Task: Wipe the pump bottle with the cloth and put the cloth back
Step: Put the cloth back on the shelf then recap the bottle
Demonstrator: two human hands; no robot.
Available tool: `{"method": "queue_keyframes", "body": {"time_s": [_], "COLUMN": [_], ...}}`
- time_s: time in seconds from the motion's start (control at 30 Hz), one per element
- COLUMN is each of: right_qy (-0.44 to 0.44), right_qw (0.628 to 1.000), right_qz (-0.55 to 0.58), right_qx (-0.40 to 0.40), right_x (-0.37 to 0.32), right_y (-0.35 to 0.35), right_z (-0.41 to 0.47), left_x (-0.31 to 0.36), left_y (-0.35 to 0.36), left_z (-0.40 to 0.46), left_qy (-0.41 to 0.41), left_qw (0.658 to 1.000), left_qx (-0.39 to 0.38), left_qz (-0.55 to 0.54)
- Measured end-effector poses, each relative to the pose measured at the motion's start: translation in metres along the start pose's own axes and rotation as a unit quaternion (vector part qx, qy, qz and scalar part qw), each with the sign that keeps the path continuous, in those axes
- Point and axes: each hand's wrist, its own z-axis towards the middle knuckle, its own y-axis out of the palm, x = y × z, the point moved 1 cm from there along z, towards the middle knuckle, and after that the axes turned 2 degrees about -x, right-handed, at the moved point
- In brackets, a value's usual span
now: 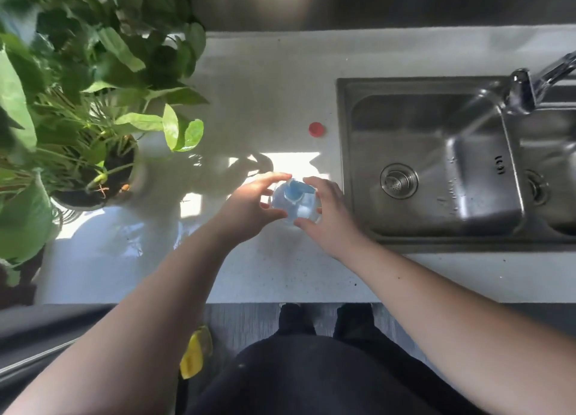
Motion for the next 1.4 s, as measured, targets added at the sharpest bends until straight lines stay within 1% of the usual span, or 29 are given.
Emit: {"method": "queue_keyframes", "body": {"time_s": [0.13,0.2,0.4,0.5,0.63,0.8,0.97,1.1,1.17,1.27,1.4], "right_qy": [-0.001,-0.001,0.011,0.009,0.02,0.041,0.039,0.031,0.028,0.021,0.022], "right_qw": [0.999,0.999,0.997,0.996,0.994,0.993,0.993,0.994,0.994,0.995,0.996], "right_qz": [0.023,0.027,0.08,0.089,0.105,0.114,0.109,0.107,0.108,0.1,0.082], "right_qx": [0.028,0.028,0.021,0.02,0.02,-0.009,-0.023,-0.018,-0.012,0.003,-0.007], "right_x": [0.005,0.008,0.018,0.023,0.027,0.029,0.029,0.028,0.025,0.019,0.015], "right_y": [-0.002,-0.009,-0.025,-0.038,-0.053,-0.065,-0.066,-0.065,-0.066,-0.07,-0.078], "right_z": [0.007,0.013,0.022,0.026,0.03,0.034,0.035,0.036,0.04,0.052,0.062], "left_x": [0.004,0.01,0.017,0.023,0.035,0.04,0.038,0.035,0.037,0.038,0.036], "left_y": [0.008,0.012,0.026,0.033,0.041,0.044,0.048,0.047,0.045,0.04,0.035], "left_z": [0.005,0.011,0.026,0.035,0.044,0.053,0.052,0.055,0.059,0.073,0.086], "left_qy": [-0.004,-0.014,-0.008,-0.004,-0.015,-0.029,-0.019,-0.02,-0.018,0.012,0.027], "left_qw": [0.999,0.998,0.995,0.997,0.997,0.998,0.998,0.998,0.998,0.997,0.996], "left_qx": [0.034,0.046,0.048,0.047,0.05,0.061,0.066,0.064,0.054,0.04,0.04], "left_qz": [-0.018,-0.04,-0.083,-0.054,-0.048,-0.001,0.009,0.009,-0.003,-0.07,-0.08]}}
